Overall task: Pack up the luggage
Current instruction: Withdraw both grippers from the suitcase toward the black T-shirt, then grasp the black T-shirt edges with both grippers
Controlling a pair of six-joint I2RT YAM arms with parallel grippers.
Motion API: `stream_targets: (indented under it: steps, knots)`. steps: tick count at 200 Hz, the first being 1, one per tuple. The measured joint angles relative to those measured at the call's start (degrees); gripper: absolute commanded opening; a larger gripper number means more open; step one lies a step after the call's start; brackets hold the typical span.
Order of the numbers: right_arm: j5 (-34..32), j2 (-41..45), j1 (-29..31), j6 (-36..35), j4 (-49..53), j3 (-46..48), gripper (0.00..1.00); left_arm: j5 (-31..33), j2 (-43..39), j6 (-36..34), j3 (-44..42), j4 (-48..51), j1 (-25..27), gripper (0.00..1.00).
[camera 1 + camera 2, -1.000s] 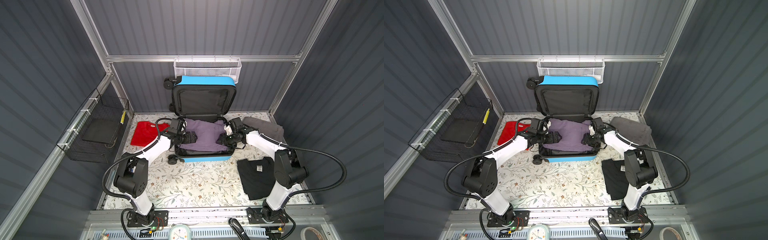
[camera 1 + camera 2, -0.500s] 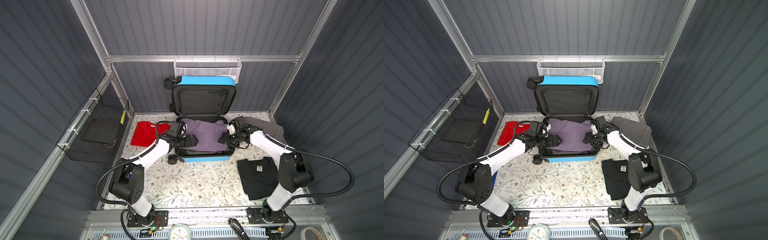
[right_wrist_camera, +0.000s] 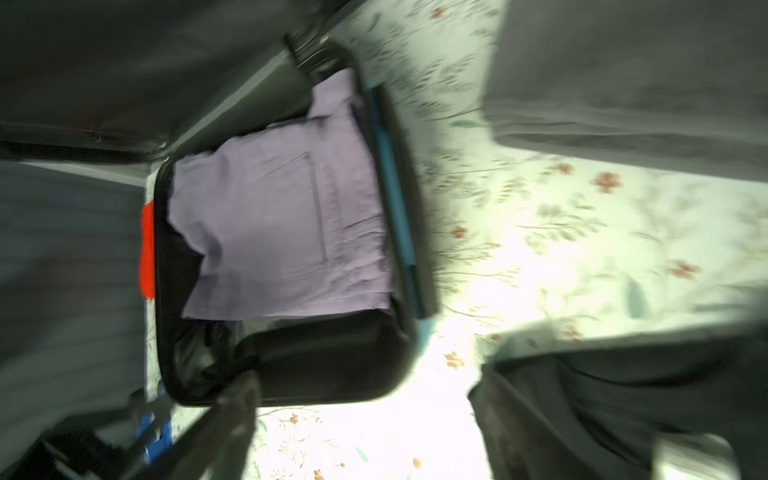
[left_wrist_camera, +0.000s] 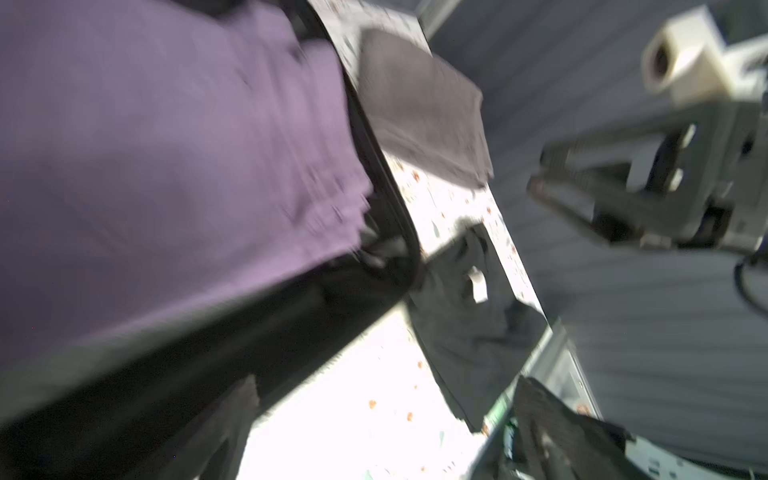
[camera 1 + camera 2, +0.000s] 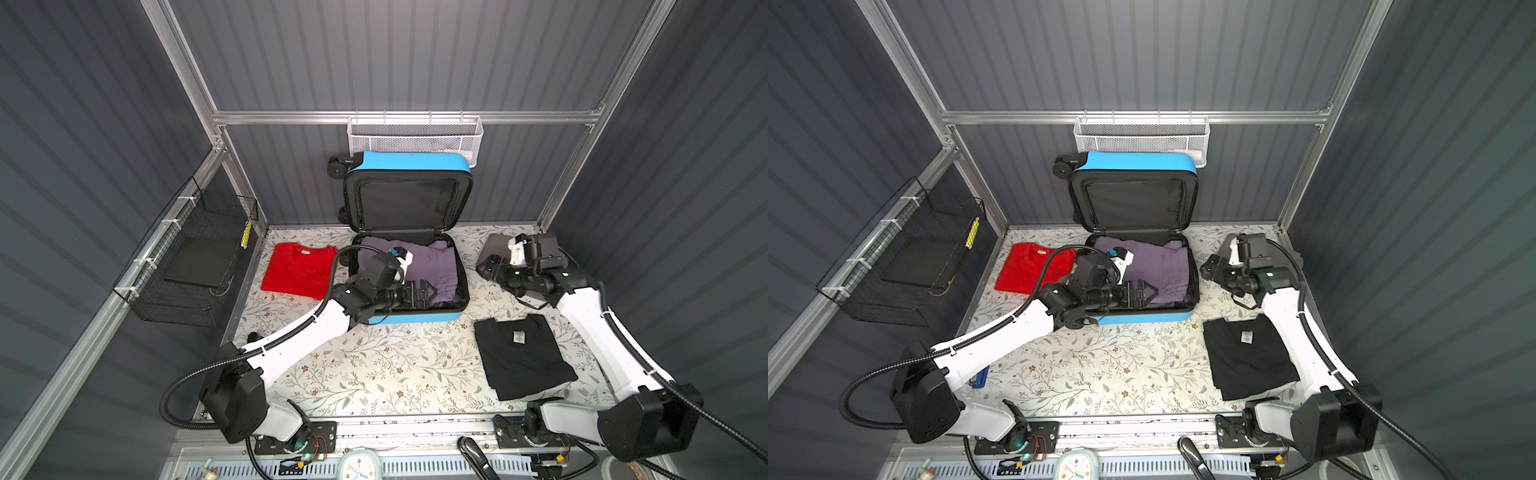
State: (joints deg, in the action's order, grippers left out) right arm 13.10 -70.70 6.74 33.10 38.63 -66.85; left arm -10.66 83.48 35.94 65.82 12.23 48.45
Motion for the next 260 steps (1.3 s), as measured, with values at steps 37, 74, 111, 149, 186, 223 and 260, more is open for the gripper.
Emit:
stream_targets:
  steps: [37, 74, 111, 149, 186, 223, 260]
  knots:
    - [-1.36, 6.21, -7.06, 1.99, 4.72, 3.56, 0.99, 2.29, 5.81, 4.00, -0.98, -5.70, 11.19, 1.00]
    - [-0.66, 8.26, -14.80, 3.80, 7.45, 8.13, 0.99, 4.37, 15.17, 6.54, -0.96, -12.20, 18.29, 0.98]
    - [2.91, 10.38, -21.00, 6.88, 5.27, 18.25, 0.90, 5.90, 22.95, 9.18, -0.90, -16.76, 20.15, 0.86]
    - [7.08, 10.12, -24.94, 10.60, 1.07, 25.79, 0.86, 6.47, 28.22, 10.95, 1.31, -19.63, 20.26, 0.81]
    - [8.63, 8.11, -25.29, 12.13, -2.58, 28.57, 0.86, 6.29, 31.91, 11.89, 4.17, -22.21, 20.46, 0.77]
    - [8.83, 7.32, -25.90, 12.96, -4.76, 30.03, 0.86, 5.25, 35.87, 12.61, 6.82, -24.37, 20.94, 0.75]
    - [9.14, 5.27, -25.94, 13.03, -6.16, 30.56, 0.86, 4.72, 38.21, 13.88, 8.15, -28.26, 21.49, 0.75]
